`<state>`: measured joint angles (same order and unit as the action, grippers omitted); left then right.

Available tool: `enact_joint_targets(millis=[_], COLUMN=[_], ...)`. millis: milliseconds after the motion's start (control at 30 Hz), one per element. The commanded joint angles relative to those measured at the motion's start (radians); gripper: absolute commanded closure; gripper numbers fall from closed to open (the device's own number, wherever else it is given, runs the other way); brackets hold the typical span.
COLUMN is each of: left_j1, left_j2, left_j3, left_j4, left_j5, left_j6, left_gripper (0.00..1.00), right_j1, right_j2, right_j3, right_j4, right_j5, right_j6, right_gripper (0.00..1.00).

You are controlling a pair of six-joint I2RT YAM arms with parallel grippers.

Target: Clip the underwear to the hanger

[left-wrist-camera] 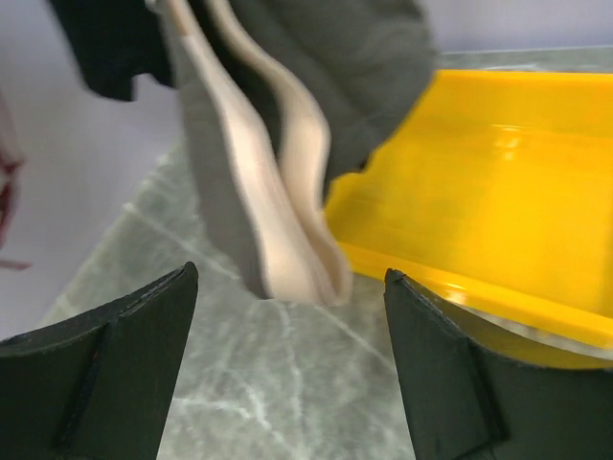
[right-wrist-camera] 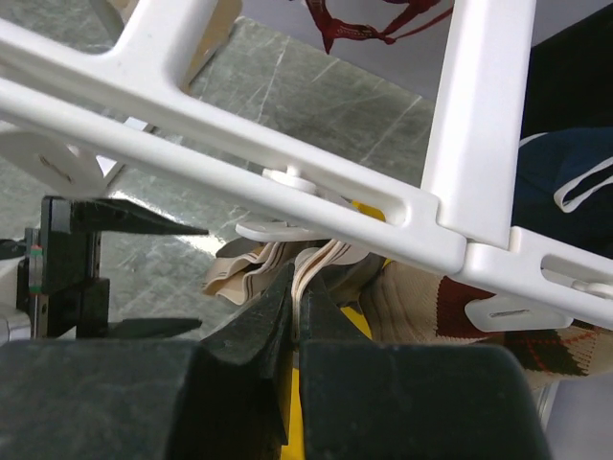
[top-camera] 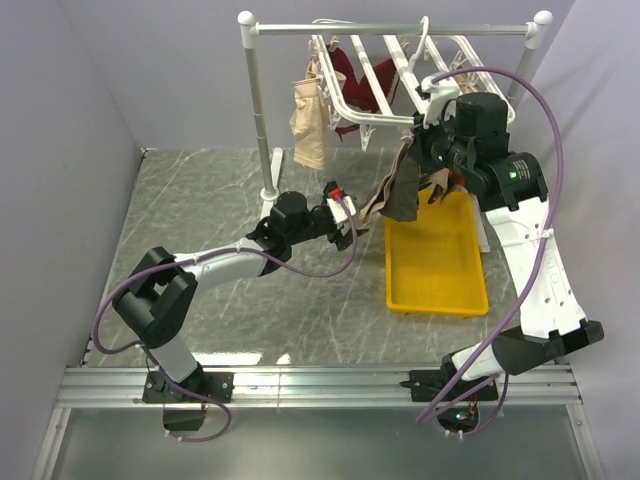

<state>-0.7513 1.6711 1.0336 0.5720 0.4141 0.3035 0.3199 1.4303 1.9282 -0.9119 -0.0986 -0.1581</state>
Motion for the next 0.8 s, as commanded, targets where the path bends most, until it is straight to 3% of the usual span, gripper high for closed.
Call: enact_joint_targets(millis=[0,333,367,600,667,733,767], left_j1=[0.0,-0.003,-0.002,0.001,0.003,0.004,0.004], left_j2=[0.018,0.062,0.061,0.013,0.001,-0.007,-0.016], left_j3=[0.017,0.075,0.074,0.065,0.072,0.08,0.083], left_j4=[0.078,0.055,0.054,0.025,-0.001,-0.02,-0.029], left_j5=[-0.1,-0.066,-0.069,-0.069,-0.057,-0.052,-0.048], left_j6=[0.043,0.034,0.037,0.069,0.074,0.074,0.074], left_gripper=[0.16,0.47,0.54,0.74,0.85,0.94,0.96], right_j1=[-0.012,-0.041,-0.044,-0.065,-0.068,-0.07,-0.071], right_j2=[-0.045,-0.071,-0.071,-0.094,-0.102,-0.1,-0.097], right_j3=[-0.011,-0.04,-0.044,-0.103,-0.123,-0.126,-0.13], right_j4=[0.056,0.071,0.073,0.106,0.117,0.116,0.113], right_j5=[-0.015,-0.044,-0.047,-0.064,-0.062,-0.056,-0.05], right_j6=[-0.006,0.0,0.0,-0.004,-0.004,-0.009,-0.009], right_gripper=[1.0,1.0,1.0,1.0,1.0,0.97,0.89])
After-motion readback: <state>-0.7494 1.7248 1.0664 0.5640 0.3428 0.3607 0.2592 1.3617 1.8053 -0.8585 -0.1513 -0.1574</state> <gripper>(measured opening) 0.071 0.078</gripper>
